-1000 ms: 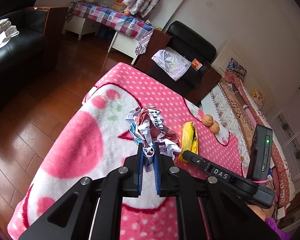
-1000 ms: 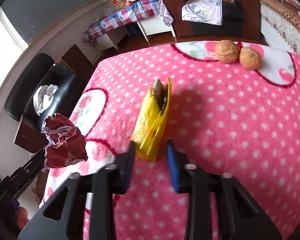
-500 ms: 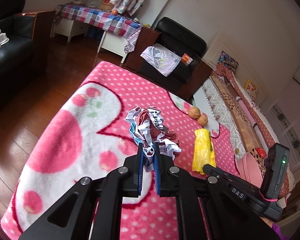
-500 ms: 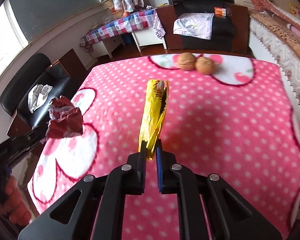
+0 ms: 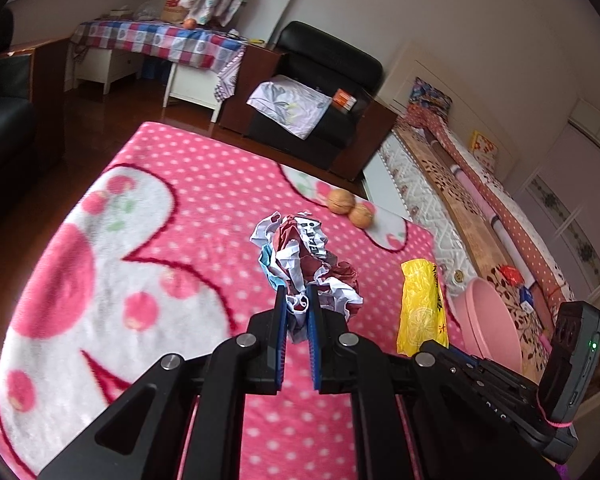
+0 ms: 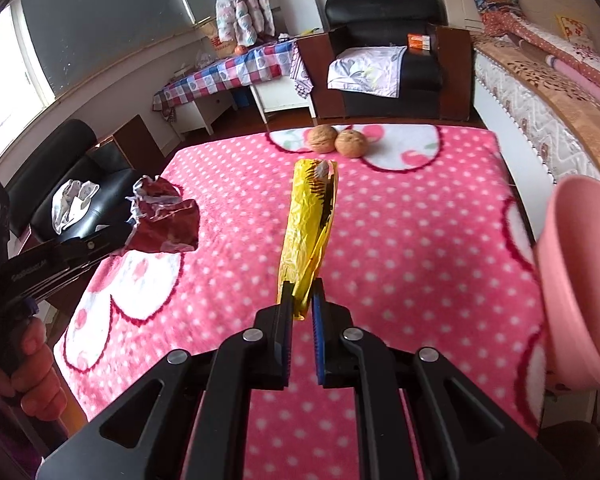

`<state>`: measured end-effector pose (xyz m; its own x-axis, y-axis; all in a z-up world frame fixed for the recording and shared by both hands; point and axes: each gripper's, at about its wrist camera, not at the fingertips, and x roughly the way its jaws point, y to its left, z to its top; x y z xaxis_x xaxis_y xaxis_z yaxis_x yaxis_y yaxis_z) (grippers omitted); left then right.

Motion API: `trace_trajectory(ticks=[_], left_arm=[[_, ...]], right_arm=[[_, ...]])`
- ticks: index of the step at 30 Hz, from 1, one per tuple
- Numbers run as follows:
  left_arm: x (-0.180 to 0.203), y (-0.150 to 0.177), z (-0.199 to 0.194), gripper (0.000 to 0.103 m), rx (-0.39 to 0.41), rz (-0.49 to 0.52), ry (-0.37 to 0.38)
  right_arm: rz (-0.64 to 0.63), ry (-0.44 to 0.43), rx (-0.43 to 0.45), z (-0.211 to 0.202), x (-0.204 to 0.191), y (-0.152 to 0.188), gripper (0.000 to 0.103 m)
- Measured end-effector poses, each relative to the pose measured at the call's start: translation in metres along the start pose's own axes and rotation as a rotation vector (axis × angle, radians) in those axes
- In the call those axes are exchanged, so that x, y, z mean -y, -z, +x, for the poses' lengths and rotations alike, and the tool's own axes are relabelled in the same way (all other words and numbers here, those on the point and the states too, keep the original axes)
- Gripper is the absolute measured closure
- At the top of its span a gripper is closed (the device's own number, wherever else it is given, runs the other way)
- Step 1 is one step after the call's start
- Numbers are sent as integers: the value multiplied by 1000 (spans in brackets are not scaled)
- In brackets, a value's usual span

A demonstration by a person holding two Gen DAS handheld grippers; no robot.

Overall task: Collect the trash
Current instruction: 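Carry the foil wrapper and yellow wrapper over the pink bucket and lower them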

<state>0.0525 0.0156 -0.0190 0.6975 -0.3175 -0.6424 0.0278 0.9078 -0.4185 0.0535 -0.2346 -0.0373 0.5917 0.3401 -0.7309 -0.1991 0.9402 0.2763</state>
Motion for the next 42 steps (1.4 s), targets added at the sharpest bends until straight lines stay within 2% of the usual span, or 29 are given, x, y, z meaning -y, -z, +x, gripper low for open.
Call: trace_trajectory(ticks=[16, 42], left_arm=[[81, 6, 18, 95, -33, 141, 67], [191, 18, 45, 95, -72, 346, 180]], right_arm=[[97, 63, 83, -47, 56, 16, 94], [269, 210, 168, -93, 148, 28, 94]])
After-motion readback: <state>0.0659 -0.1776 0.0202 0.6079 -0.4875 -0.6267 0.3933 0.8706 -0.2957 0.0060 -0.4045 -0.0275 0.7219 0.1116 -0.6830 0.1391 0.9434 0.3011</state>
